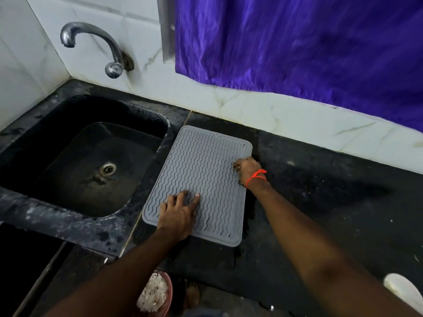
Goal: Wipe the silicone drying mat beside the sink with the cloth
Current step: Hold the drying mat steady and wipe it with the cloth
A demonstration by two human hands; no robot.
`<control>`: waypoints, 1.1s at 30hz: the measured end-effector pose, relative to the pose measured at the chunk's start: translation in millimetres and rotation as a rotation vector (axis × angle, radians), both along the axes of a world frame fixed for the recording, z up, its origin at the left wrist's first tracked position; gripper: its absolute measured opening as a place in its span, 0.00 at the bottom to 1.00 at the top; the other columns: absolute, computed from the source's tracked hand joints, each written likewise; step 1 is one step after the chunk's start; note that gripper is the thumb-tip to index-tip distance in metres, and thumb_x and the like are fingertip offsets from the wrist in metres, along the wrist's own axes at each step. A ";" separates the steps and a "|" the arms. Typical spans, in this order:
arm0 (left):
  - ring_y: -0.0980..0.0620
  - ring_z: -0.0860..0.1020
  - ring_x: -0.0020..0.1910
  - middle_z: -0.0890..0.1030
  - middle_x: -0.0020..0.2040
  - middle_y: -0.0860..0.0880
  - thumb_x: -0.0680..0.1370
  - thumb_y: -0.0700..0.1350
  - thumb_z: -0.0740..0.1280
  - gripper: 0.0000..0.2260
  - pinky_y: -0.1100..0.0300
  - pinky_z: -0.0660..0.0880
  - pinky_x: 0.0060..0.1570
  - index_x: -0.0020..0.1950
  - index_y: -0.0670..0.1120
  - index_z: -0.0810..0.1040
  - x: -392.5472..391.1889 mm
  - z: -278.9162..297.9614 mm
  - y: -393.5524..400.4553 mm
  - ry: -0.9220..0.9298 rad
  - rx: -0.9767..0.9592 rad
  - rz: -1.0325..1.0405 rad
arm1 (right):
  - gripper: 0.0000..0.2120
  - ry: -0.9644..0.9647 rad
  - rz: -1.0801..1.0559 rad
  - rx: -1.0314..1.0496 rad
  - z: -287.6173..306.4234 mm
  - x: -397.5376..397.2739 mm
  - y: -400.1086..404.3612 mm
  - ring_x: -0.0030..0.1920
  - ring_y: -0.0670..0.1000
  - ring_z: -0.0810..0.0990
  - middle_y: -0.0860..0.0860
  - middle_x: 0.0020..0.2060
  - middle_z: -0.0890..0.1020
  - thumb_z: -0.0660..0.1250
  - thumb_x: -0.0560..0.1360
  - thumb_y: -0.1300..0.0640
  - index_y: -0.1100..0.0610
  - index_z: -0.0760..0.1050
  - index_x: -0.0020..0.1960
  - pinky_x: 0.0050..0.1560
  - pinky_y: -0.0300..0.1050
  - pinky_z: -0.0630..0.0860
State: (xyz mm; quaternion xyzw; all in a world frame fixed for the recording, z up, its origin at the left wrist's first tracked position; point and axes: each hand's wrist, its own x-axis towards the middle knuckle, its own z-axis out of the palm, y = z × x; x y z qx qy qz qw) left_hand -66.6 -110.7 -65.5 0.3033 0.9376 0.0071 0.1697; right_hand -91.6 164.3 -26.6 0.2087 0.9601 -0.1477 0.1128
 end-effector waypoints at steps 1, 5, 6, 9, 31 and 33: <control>0.38 0.58 0.73 0.50 0.80 0.46 0.81 0.60 0.55 0.30 0.42 0.63 0.69 0.80 0.61 0.44 0.0 -0.5 -1.4 0.007 -0.007 -0.011 | 0.22 0.003 -0.006 -0.009 -2.3 9.9 -6.9 0.61 0.65 0.73 0.60 0.61 0.72 0.64 0.73 0.67 0.53 0.76 0.65 0.64 0.54 0.74; 0.40 0.59 0.71 0.52 0.79 0.46 0.81 0.59 0.55 0.30 0.43 0.64 0.67 0.80 0.60 0.46 -0.5 0.8 -2.2 0.017 -0.003 -0.036 | 0.21 0.031 -0.035 -0.030 -8.9 52.0 -37.3 0.59 0.64 0.74 0.59 0.61 0.73 0.62 0.74 0.67 0.52 0.77 0.63 0.63 0.54 0.74; 0.40 0.59 0.71 0.52 0.79 0.46 0.82 0.59 0.54 0.28 0.44 0.63 0.67 0.80 0.60 0.46 -1.0 1.4 -1.5 0.020 0.005 -0.031 | 0.20 0.039 -0.038 -0.030 -9.9 61.7 -44.4 0.59 0.63 0.74 0.58 0.61 0.73 0.62 0.75 0.66 0.52 0.77 0.64 0.63 0.54 0.74; 0.40 0.59 0.71 0.52 0.78 0.46 0.82 0.58 0.54 0.29 0.44 0.62 0.68 0.80 0.59 0.46 -0.3 2.3 -3.5 0.016 0.009 -0.043 | 0.22 0.052 -0.050 -0.053 -11.5 93.9 -68.9 0.58 0.61 0.74 0.57 0.62 0.74 0.63 0.73 0.68 0.51 0.77 0.63 0.63 0.52 0.74; 0.37 0.53 0.75 0.46 0.80 0.45 0.83 0.56 0.53 0.28 0.42 0.56 0.73 0.81 0.57 0.43 0.7 10.0 -2.6 -0.065 -0.044 -0.067 | 0.24 0.367 -0.267 -0.094 -3.7 225.1 -146.4 0.53 0.55 0.78 0.52 0.53 0.81 0.63 0.68 0.72 0.51 0.82 0.56 0.58 0.41 0.73; 0.37 0.53 0.75 0.46 0.80 0.45 0.83 0.56 0.53 0.29 0.42 0.55 0.73 0.81 0.57 0.43 0.6 9.3 -2.6 -0.073 -0.049 -0.061 | 0.24 0.363 -0.274 -0.043 -4.6 217.8 -140.7 0.53 0.58 0.78 0.54 0.53 0.81 0.63 0.69 0.72 0.52 0.81 0.58 0.57 0.45 0.75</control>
